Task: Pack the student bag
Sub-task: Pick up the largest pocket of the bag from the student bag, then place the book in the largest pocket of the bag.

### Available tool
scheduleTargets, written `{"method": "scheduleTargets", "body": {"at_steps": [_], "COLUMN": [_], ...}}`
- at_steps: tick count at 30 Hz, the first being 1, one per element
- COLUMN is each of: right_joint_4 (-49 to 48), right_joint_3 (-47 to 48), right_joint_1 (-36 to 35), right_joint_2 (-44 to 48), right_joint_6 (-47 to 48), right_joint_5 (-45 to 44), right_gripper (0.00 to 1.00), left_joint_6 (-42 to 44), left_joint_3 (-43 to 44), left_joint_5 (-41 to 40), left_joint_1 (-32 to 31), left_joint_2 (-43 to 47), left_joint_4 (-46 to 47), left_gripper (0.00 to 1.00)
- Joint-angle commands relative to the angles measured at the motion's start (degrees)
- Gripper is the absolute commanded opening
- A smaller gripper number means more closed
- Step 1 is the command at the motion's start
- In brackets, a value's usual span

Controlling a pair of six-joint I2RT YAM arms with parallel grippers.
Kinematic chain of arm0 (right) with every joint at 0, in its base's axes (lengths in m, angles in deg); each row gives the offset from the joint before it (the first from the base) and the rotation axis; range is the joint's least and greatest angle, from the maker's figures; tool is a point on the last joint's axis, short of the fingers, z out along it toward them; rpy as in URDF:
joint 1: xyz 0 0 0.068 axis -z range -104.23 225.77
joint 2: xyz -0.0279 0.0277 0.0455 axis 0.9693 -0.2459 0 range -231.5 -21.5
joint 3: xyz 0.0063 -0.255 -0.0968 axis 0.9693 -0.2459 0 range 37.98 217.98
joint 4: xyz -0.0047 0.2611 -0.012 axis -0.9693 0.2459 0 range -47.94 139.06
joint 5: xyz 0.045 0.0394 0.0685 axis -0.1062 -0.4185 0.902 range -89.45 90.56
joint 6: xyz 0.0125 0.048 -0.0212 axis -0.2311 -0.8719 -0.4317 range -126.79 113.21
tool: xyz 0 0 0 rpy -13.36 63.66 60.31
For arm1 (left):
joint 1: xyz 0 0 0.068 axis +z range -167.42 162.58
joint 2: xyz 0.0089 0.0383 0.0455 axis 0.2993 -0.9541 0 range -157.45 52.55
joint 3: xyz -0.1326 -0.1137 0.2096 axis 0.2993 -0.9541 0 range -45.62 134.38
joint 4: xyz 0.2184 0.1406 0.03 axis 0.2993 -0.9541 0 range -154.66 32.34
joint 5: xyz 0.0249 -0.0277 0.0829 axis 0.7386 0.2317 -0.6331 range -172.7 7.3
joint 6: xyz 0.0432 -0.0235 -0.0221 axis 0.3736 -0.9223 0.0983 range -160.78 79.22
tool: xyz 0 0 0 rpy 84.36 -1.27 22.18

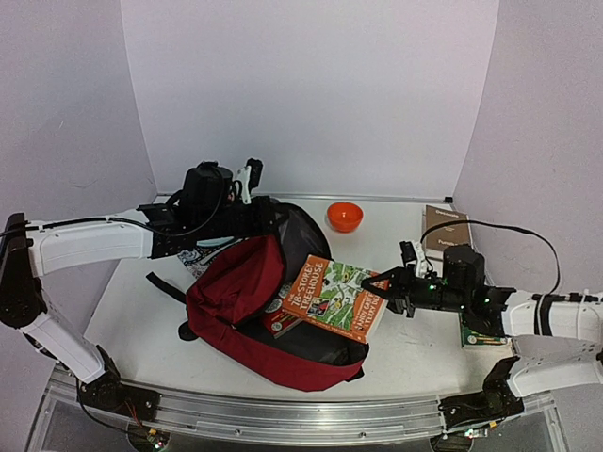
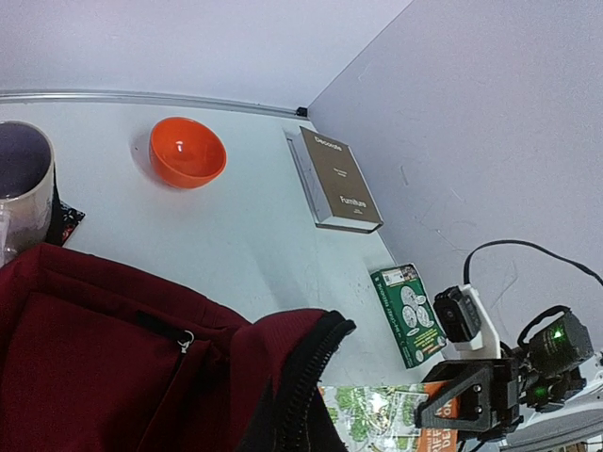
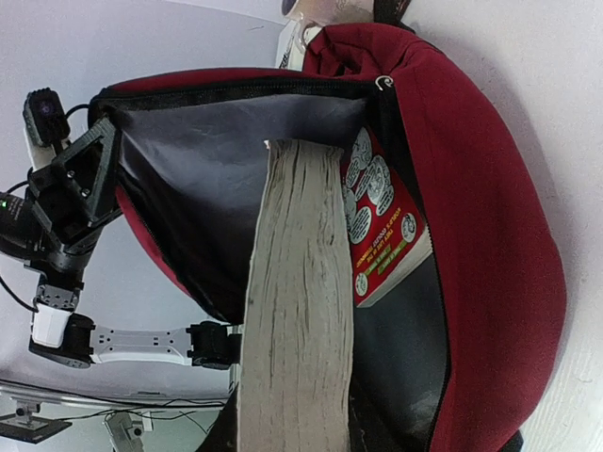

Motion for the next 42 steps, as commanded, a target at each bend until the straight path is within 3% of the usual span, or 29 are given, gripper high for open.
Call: {"method": "scheduleTargets", "body": {"at_steps": [1,12,19,26,30,42], "right_joint_4": [-12.65,-19.64,-20.68,-20.89,-20.77,-25.00], "right_joint_3": [1.67,7.18,9.50,3.89,2.40,14.42], "right_joint_1": [-1.58,-5.26,-6.90,-7.96,-8.14,-10.38], "right_joint_2": [-3.67,-16.90,-23.18,-22.13,-20.63,-30.89], "right_joint_6": [-2.34,-7.15,-11.10,-12.57,-12.47,-11.45], "right_joint_5": [1.22,-8.32,-10.56,-12.90,-14.30,-18.45], "right_gripper": [0.00,0.00,0.00,0.00,0.00,0.00], "left_joint_6": [-2.49,-5.50,-5.49,-3.51,-4.34,-10.11], "left_joint_3": [3.45,2.94,2.84,4.37,4.74,0.53], "left_joint_5": [1.93,8.96,7.39,4.77,7.19,12.88], "left_joint_1": [0.13,0.04,0.01,0.04,0.05,-1.55], "left_joint_2": [0.28,2.01,4.47,6.23,5.94,6.09], "left_joint_4": [6.43,7.40,8.25,8.55,8.93,14.02], "left_gripper": [0.00,0.00,0.00,0.00,0.00,0.00]}}
